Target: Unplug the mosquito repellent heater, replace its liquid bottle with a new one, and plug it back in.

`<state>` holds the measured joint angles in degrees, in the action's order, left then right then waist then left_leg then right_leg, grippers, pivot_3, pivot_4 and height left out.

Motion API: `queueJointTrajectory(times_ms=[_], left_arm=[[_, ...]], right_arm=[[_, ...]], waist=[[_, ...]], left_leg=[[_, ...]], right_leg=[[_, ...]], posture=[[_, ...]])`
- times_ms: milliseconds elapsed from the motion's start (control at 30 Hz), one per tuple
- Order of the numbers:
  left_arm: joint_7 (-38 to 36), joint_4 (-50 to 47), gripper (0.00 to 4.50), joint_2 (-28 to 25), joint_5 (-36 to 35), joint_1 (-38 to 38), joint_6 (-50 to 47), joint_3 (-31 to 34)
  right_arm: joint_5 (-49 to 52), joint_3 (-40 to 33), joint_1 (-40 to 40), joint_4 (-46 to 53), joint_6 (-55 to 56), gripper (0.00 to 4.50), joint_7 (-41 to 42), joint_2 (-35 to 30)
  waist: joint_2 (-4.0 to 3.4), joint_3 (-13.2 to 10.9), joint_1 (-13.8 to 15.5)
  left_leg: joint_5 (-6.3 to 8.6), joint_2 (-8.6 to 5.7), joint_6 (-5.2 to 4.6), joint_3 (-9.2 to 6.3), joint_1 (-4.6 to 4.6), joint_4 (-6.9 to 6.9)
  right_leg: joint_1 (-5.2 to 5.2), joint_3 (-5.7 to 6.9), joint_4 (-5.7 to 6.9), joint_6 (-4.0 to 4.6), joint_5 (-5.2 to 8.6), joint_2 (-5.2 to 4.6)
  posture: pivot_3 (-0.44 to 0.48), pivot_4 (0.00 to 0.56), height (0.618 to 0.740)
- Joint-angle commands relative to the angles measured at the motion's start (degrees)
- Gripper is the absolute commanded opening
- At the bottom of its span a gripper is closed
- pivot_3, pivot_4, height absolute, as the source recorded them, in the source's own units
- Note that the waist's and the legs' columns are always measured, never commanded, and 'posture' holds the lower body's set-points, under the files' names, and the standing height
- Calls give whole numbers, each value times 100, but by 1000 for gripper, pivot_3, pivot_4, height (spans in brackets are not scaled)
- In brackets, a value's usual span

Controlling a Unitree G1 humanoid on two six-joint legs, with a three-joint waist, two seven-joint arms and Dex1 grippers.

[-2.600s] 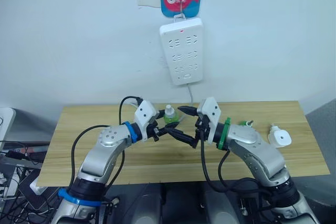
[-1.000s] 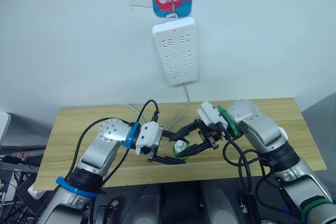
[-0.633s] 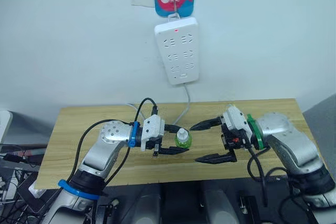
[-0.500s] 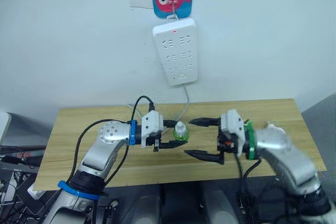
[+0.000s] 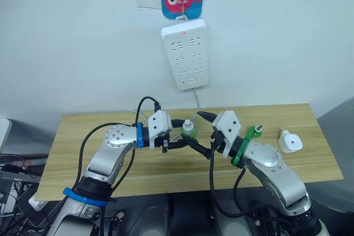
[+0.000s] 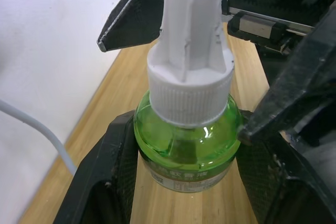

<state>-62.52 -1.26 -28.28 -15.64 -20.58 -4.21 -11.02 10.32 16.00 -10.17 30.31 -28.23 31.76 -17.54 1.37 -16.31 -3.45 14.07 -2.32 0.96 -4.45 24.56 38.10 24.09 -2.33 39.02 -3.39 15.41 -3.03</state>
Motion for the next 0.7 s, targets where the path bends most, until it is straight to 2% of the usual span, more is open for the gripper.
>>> queueJointTrajectory(times_ms=[33,200,367,533,700], left_arm=[[-70,-54,2272,23,-25,-41,62,-33],[-104,-48,2272,-11,5,-7,73,-28],[-224,-73,2272,-44,-15,25,45,-69],[-785,-282,2272,-187,-253,151,106,-159],[-1586,-833,2272,-494,-488,471,232,-463]], right_arm=[[104,36,-19,93,196,2920,116,-21],[114,17,11,135,306,1077,212,-74],[479,-56,-219,46,202,1051,618,-175],[1277,24,-1043,-682,557,1051,2540,-745],[1588,356,-2199,-2078,979,1051,4449,-638]], waist=[[0,0,-2],[0,0,-13],[0,-1,-18],[0,-2,-40],[1,-3,-126]], left_leg=[[0,0,0,1,0,0],[0,0,-1,0,0,0],[1,0,-1,0,0,1],[1,0,-3,0,0,4],[1,4,-3,0,-3,0]], right_leg=[[0,-1,0,0,0,0],[-1,0,0,0,0,0],[-1,0,0,0,0,0],[-3,1,-1,0,0,1],[-4,1,-1,1,0,4]], posture=[[-92,276,740],[-92,276,740],[-91,284,740],[-91,287,740],[-53,286,740]])
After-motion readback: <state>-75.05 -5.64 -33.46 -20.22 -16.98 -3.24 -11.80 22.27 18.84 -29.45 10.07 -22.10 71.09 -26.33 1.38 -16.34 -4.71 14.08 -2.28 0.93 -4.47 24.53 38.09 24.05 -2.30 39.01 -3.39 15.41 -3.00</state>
